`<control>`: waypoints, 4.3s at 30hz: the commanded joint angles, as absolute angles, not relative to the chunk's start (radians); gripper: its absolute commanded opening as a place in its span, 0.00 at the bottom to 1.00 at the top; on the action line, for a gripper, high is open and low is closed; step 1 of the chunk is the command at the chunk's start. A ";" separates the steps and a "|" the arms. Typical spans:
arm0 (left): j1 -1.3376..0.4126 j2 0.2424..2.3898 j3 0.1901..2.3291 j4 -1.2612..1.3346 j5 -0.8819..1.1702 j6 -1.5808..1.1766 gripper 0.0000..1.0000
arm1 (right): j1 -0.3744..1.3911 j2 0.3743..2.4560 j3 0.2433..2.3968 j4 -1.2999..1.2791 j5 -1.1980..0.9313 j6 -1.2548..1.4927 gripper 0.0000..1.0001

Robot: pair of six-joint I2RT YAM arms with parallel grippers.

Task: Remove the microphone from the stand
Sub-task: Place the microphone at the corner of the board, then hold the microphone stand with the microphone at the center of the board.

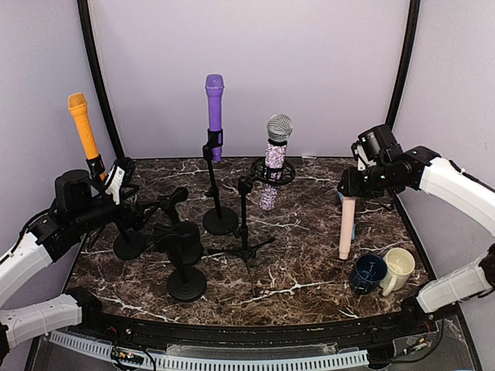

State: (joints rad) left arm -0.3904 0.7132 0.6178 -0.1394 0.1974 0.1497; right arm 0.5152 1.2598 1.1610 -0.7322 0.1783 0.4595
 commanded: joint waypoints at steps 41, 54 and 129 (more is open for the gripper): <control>-0.388 0.715 0.611 -0.136 0.195 0.167 0.89 | 0.327 2.124 1.686 -0.627 0.200 0.409 0.38; -0.388 0.714 0.609 -0.138 0.202 0.170 0.89 | 0.330 2.160 1.673 -0.618 0.180 0.408 0.58; -0.906 1.258 1.189 -0.127 0.142 0.005 0.82 | 0.451 1.291 0.864 -0.064 -0.249 0.565 0.98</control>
